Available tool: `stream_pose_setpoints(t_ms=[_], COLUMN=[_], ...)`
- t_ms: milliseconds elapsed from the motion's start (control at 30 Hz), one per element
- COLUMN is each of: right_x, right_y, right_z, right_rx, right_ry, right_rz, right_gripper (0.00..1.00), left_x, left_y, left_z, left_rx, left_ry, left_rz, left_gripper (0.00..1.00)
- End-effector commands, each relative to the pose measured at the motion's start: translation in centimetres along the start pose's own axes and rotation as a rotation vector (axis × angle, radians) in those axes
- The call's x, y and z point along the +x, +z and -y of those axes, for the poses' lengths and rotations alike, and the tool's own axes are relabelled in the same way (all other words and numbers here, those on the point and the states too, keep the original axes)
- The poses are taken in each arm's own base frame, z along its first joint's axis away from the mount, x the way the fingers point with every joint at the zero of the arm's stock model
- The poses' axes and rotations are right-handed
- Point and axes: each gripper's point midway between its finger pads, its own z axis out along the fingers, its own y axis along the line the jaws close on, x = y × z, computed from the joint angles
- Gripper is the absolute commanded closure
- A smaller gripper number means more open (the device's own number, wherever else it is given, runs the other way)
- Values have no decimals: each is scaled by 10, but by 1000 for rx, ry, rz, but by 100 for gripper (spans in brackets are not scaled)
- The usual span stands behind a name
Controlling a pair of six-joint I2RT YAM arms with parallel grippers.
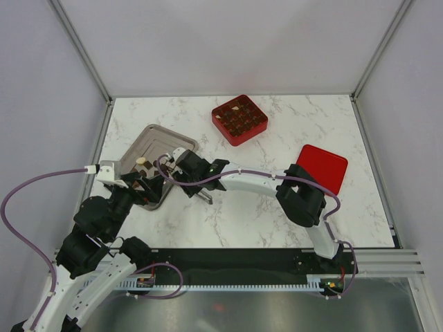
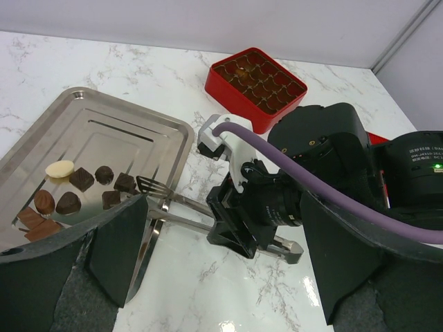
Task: Pack the chocolate
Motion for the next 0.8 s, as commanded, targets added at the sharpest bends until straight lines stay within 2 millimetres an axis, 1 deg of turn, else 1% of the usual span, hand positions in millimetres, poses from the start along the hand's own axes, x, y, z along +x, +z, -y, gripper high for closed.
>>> stream_pose_setpoints(t_ms=[0,167,400,467,500,600,633,700,733,767], right_x=[-27,-34,-46,-48,-53,-63,-66,-73,-74,-78], right_y=[-4,-9,-27,-31,-37,-51,-54,-64,-66,-72], right_z=[-7,-5,1,6,8,21,29,39,51,58], right_rx=[0,13,39,43,43,48,49,53,68,74], right_ry=[-7,-10,-12,-7,0,27,42,60,76,84], right_rz=[68,80,105,108,121,148,154,174,177,191], right_gripper=[50,55,58,59,59,60,60,60,60,60], left_x=[-9,-10,-10,-11,-11,-11,-11,-12,-11,-11], left_y=[0,0,-1,-1,-2,-2,-2,-2,-1,-2], left_z=[0,0,0,0,-1,-1,-1,-1,-1,-1], left_rx=[3,3,2,4,2,1,1,1,-1,0], left_ry=[13,12,8,6,6,4,4,3,5,4], left_rz=[41,45,48,52,52,54,54,56,52,55], left_gripper=[0,0,0,0,0,0,0,0,0,0])
